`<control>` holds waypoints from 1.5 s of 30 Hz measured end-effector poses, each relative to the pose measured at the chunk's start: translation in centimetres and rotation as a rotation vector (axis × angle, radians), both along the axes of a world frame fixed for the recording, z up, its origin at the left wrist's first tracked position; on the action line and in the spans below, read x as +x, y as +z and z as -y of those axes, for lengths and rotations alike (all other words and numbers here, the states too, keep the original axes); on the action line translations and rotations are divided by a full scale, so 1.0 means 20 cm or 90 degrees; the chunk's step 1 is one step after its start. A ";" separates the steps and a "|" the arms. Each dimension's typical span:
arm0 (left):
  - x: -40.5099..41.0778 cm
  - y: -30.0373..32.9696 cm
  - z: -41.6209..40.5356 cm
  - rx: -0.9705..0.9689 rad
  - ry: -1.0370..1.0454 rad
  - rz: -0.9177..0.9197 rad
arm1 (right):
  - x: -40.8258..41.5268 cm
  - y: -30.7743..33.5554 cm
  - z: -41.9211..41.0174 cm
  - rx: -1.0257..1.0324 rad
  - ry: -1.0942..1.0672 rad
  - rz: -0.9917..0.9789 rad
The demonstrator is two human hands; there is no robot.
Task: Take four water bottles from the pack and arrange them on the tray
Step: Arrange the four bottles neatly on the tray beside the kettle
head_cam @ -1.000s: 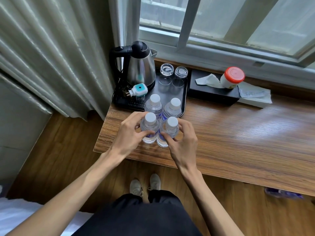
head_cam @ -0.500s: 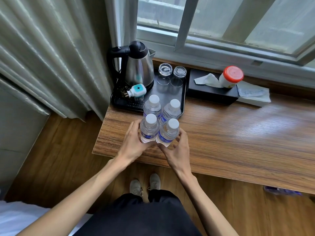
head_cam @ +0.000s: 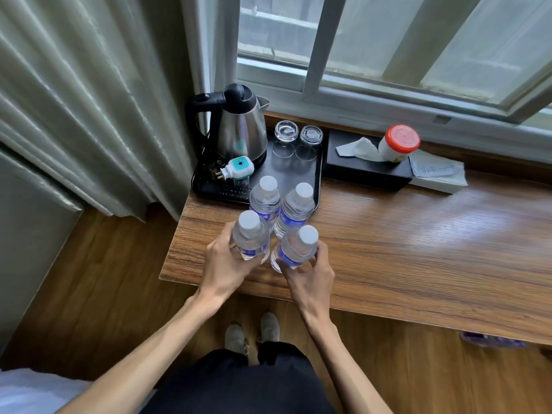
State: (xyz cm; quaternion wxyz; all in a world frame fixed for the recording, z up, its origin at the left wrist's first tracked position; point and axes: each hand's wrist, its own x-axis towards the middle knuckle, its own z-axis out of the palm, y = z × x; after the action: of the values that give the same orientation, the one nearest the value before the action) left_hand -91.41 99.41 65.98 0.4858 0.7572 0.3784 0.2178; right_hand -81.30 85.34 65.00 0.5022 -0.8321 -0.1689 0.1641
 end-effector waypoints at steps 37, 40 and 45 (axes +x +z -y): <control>0.86 0.28 -0.67 0.095 -0.102 0.044 | 0.93 0.17 -0.52 0.047 0.040 0.057; 0.94 0.20 -0.69 0.077 -0.124 0.034 | 0.98 0.16 -0.58 0.047 0.045 0.054; 1.03 0.09 -0.73 0.052 -0.121 0.004 | 1.06 0.12 -0.67 0.042 0.058 0.040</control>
State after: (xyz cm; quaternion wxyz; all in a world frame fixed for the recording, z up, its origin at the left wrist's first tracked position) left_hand -70.82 113.95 67.69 0.4742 0.8082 0.2941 0.1882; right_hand -60.18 98.74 67.44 0.5159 -0.8113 -0.2274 0.1548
